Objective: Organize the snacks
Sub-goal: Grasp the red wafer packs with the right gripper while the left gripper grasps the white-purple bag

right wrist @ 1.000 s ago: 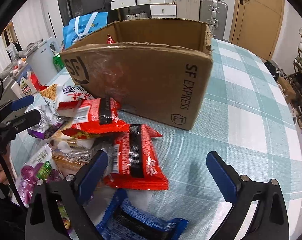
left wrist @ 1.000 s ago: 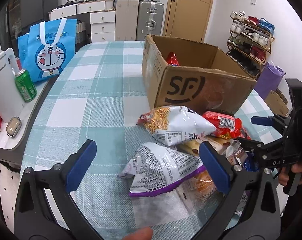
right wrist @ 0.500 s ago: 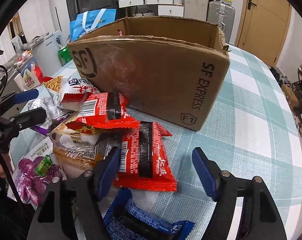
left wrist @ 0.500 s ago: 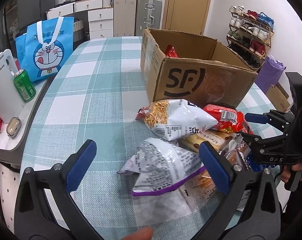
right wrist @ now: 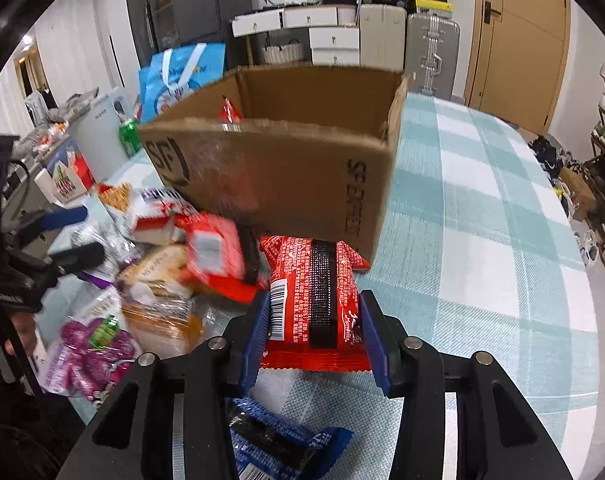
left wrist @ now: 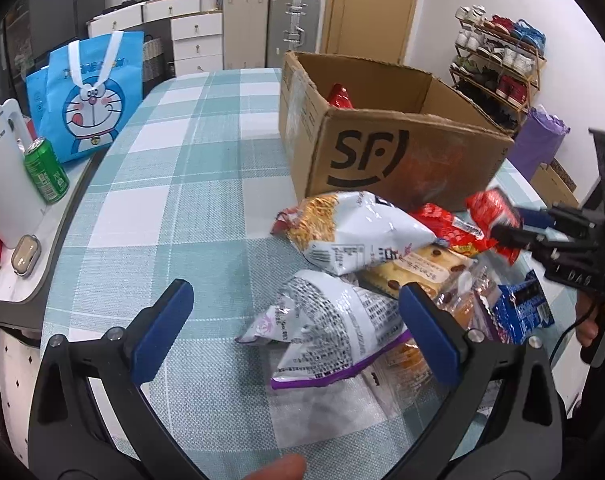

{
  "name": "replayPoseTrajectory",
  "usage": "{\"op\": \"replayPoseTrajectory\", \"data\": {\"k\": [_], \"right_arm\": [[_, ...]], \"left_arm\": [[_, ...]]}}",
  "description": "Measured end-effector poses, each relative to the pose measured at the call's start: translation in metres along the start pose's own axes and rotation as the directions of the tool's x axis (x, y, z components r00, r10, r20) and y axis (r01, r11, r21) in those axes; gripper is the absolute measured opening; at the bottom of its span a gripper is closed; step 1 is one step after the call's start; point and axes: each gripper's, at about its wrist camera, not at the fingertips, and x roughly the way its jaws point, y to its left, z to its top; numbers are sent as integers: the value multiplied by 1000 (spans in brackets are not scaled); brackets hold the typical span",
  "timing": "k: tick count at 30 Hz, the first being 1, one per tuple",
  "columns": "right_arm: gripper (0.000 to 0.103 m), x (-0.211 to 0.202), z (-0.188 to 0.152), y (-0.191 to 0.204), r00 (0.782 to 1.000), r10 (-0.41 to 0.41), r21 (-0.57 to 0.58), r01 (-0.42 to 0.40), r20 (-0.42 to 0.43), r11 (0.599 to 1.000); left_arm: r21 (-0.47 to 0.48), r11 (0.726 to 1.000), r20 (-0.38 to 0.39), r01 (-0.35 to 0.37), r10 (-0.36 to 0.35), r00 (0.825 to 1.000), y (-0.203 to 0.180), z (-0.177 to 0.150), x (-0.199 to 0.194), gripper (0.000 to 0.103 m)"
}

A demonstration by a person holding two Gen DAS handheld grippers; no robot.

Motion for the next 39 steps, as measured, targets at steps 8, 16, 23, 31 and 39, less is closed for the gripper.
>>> {"op": "replayPoseTrajectory", "data": {"k": [8,16,23,31,39], "right_arm": [[45,-17,6,4,999,7,-9,-7,40,1000],[45,-16,4,8,999,14,-18,-13,41,1000],[45,-17,4,8,999,15,-18,-14,47,1000],[45,-20,4,9,998,18,-22,-17,57,1000],[45,-22,4,9,998,21,-21,-19,67,1000]], "left_arm": [[-4,998,-50,59,-59,997,-4,-4,10,102],[-10,992,-85,126,-126,988,-4,-8,21,85],[-4,992,-61,129,-129,990,-4,-8,15,74],[20,992,-37,122,-121,992,-4,-8,6,59],[20,992,-24,126,-126,992,-1,-7,0,50]]}}
